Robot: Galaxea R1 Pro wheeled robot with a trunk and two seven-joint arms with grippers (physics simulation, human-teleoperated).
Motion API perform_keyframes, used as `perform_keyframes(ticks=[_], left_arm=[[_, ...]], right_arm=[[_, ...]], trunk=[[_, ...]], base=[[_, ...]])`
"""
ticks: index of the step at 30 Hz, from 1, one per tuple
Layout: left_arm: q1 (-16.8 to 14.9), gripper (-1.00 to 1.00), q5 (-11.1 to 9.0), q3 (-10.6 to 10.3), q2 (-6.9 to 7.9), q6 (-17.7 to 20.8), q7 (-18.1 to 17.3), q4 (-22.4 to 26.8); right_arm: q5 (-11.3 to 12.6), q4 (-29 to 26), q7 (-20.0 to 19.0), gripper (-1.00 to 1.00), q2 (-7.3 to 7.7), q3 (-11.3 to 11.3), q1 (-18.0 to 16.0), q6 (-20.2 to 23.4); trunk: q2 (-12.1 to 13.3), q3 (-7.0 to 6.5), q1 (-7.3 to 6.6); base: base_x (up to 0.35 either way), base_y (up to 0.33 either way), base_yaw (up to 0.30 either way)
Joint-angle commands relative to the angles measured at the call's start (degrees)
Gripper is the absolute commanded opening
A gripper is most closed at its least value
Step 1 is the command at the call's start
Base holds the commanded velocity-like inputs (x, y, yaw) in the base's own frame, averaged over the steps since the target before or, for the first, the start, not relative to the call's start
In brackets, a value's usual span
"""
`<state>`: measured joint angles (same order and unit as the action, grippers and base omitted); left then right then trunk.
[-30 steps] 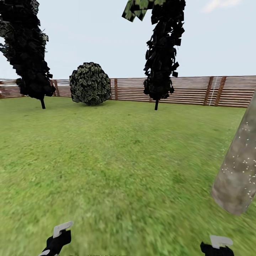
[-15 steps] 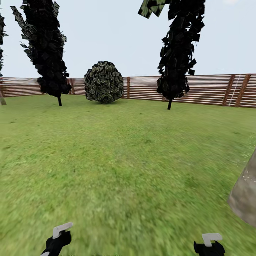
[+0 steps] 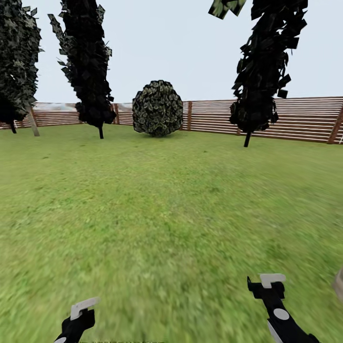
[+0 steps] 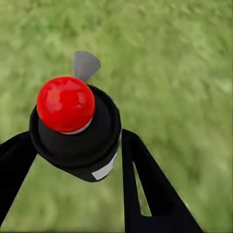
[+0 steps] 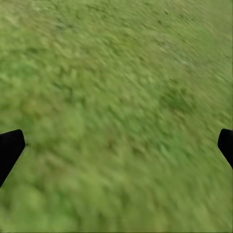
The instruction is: In the garden, pick up the pesticide atomizer on the floor and spray pesticide onto both trees until each tree trunk is fully covered.
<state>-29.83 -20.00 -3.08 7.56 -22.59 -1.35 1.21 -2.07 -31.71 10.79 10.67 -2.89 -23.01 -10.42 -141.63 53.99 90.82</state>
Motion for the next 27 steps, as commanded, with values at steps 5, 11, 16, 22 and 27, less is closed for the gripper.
perform_keyframes(ticks=[5,11,16,22,27], left_arm=[[-0.05,-1.00,-0.48,-0.35,0.00,-0.17,-0.14,-0.06],[-0.05,-1.00,-0.50,-0.30,0.00,-0.17,-0.14,-0.07],[0.02,-1.00,-0.48,-0.32,0.00,-0.17,-0.14,-0.07],[0.04,-1.00,-0.49,-0.32,0.00,-0.17,-0.14,-0.07],[0.12,-1.00,-0.48,-0.35,0.00,-0.17,-0.14,-0.07]], right_arm=[[-0.22,-0.02,0.54,1.00,0.06,-0.36,-0.02,-0.04],[-0.22,-0.01,0.55,1.00,-0.02,-0.38,-0.02,-0.04],[-0.22,-0.02,0.55,1.00,-0.03,-0.42,-0.02,-0.04],[-0.22,0.02,0.55,1.00,-0.03,-0.44,-0.02,-0.04],[-0.22,0.03,0.55,1.00,-0.03,-0.45,-0.02,-0.04]], trunk=[[-0.02,0.25,-0.01],[-0.02,0.41,-0.01],[-0.02,0.42,-0.01],[-0.02,0.42,-0.01],[-0.02,0.42,-0.01]], base=[[0.000,0.000,0.251],[0.000,0.000,0.258],[0.000,0.000,0.279],[0.000,0.000,0.282],[0.000,0.000,0.282]])
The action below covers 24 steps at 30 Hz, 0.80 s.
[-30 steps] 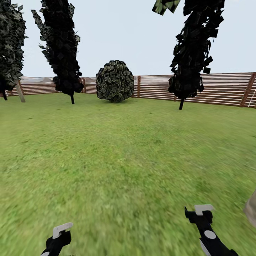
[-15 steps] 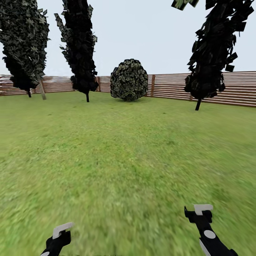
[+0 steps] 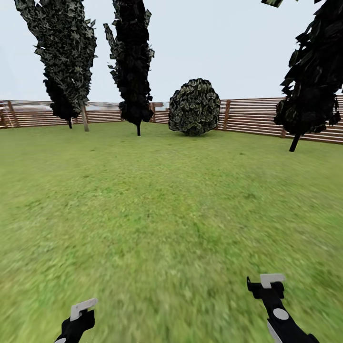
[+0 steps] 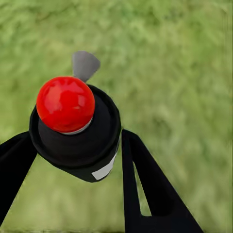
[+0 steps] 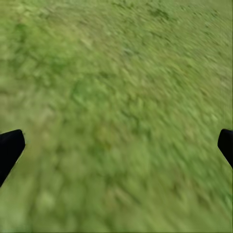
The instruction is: In the garden, pick up the pesticide atomizer on the floor and spray pesticide onto both trees until each tree trunk is fully covered.
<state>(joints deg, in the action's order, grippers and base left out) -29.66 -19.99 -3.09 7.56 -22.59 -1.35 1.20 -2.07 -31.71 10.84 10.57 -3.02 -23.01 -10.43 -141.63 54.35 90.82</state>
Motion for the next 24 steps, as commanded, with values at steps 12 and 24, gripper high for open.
perform_keyframes(ticks=[12,24], left_arm=[[0.04,-1.00,-0.49,-0.33,-0.07,-0.17,-0.14,-0.08],[0.04,-1.00,-0.49,-0.33,-0.09,-0.17,-0.14,-0.08]], right_arm=[[-0.22,0.07,0.50,1.00,0.06,-0.32,-0.02,-0.03],[-0.22,0.07,0.50,1.00,0.06,-0.32,-0.02,-0.03]], trunk=[[-0.02,0.05,-0.01],[-0.02,0.05,-0.01]], base=[[0.000,0.000,0.282],[0.000,0.000,0.282]])
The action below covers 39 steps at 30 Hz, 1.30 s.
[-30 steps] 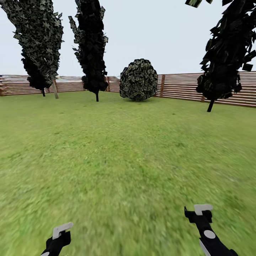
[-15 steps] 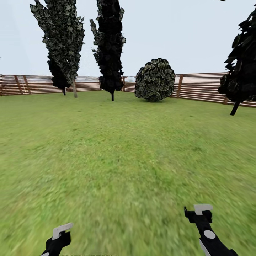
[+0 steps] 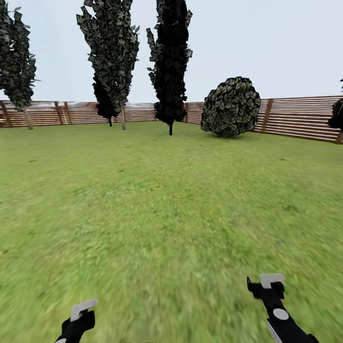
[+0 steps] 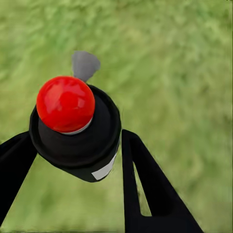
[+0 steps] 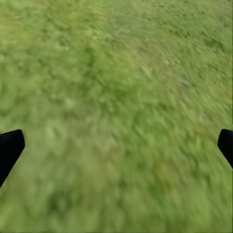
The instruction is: In the garden, pick up the pesticide atomizer on the floor and spray pesticide onto both trees until each tree trunk is fully covered.
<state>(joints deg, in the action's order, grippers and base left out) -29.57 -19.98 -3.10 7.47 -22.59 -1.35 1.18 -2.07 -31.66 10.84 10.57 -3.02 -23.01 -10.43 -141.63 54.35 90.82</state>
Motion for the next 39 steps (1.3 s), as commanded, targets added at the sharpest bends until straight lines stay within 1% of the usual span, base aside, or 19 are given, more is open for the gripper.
perform_keyframes(ticks=[1,4,8,39], left_arm=[[-0.05,-1.00,-0.49,-0.33,0.00,-0.17,-0.14,-0.05],[-0.05,-1.00,-0.49,-0.33,0.00,-0.17,-0.14,-0.04],[-0.05,-1.00,-0.49,-0.33,0.00,-0.17,-0.14,-0.04],[-0.05,-1.00,-0.49,-0.33,-0.02,-0.17,-0.14,-0.04]], right_arm=[[-0.22,0.04,0.50,1.00,-0.04,-0.32,-0.02,-0.03],[-0.22,0.10,0.50,1.00,-0.63,-0.32,-0.02,-0.03],[-0.22,0.12,0.50,1.00,-0.88,-0.32,-0.02,-0.03],[-0.22,0.19,0.50,1.00,-0.91,-0.32,-0.02,-0.03]], trunk=[[-0.02,0.05,-0.01],[-0.02,0.05,-0.01],[-0.02,0.05,-0.01],[-0.02,0.05,-0.01]], base=[[0.000,0.000,0.282],[0.000,0.000,0.282],[0.000,0.000,0.283],[0.000,0.000,0.283]])
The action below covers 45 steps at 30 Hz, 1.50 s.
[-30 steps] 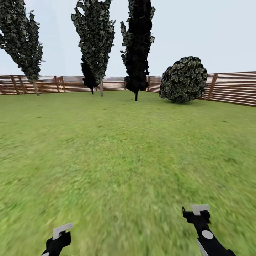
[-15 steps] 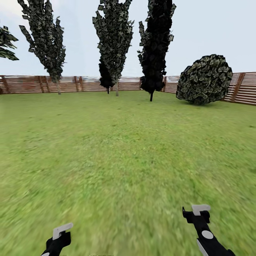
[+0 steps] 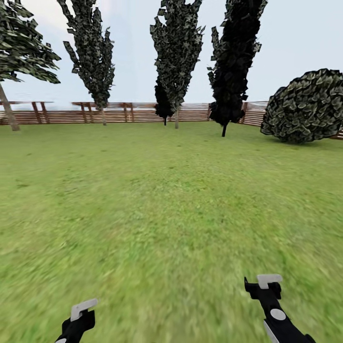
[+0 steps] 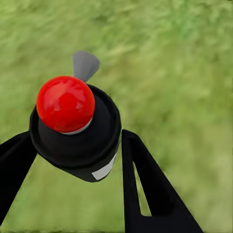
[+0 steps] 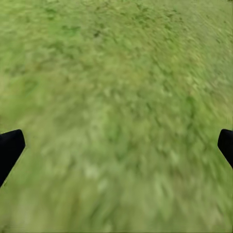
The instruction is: In the garden, pick up the pesticide atomizer on the floor and spray pesticide onto both trees until each tree trunk is fully covered.
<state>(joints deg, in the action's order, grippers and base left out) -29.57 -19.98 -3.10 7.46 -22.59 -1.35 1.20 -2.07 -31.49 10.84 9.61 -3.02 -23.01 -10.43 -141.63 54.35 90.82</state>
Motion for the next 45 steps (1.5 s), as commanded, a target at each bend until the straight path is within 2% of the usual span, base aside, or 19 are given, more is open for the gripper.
perform_keyframes(ticks=[1,27,45], left_arm=[[-0.05,-1.00,-0.49,-0.33,-0.03,-0.17,-0.14,-0.08],[-0.05,-1.00,-0.51,-0.31,-0.08,-0.17,-0.14,-0.14],[-0.05,-1.00,-0.50,-0.31,-0.08,-0.08,-0.14,-0.06]], right_arm=[[-0.22,0.03,0.50,1.00,0.06,-0.32,-0.02,-0.03],[-0.30,0.02,0.50,1.00,0.06,-0.32,-0.02,-0.03],[-0.30,0.03,0.50,1.00,0.06,-0.32,-0.02,-0.03]], trunk=[[-0.02,0.05,-0.01],[-0.02,0.05,-0.01],[-0.02,0.05,-0.01]], base=[[0.000,0.000,0.283],[0.001,0.000,0.282],[0.137,0.119,0.282]])
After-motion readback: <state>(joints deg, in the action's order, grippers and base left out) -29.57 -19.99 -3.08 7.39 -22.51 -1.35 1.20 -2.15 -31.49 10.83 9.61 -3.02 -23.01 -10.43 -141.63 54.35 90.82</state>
